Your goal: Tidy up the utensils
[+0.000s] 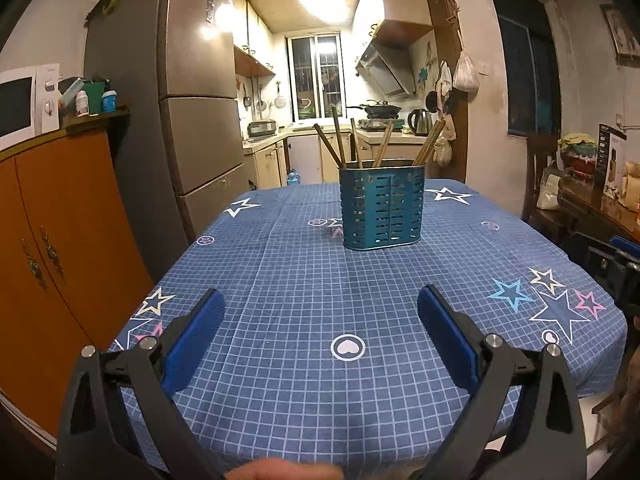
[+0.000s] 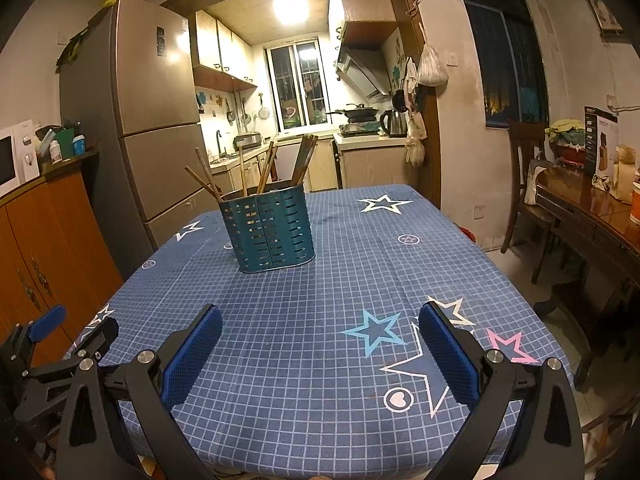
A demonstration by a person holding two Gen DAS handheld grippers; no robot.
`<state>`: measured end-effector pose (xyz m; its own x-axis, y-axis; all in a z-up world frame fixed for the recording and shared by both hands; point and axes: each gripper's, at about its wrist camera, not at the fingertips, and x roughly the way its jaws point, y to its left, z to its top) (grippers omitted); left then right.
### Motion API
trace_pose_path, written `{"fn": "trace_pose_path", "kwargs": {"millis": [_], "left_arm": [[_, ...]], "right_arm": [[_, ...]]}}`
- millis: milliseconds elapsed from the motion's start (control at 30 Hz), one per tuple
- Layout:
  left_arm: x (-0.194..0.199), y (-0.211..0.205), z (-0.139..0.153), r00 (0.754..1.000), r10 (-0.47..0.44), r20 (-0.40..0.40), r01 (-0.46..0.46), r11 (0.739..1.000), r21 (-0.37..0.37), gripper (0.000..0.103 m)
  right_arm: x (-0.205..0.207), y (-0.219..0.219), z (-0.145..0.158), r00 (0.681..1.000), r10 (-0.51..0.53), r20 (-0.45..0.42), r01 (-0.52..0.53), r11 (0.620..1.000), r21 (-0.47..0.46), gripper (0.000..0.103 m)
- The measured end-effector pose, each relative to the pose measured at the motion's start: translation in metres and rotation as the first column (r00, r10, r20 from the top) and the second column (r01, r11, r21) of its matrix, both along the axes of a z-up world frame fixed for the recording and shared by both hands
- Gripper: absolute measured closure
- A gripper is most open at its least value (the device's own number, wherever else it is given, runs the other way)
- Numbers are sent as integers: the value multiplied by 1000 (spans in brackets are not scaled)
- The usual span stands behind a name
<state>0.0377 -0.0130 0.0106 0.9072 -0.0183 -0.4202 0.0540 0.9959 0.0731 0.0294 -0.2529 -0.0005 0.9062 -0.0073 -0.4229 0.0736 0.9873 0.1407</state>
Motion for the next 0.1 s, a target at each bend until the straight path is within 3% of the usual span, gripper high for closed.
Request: {"fn": "trace_pose_path", "kwargs": {"millis": [100], "left_arm": [[2,3,0,1000,-4,-18,4,1000,-21,7]], "right_arm": [[-1,1,0,1000,2,0,-2,1000,-1,5]]}}
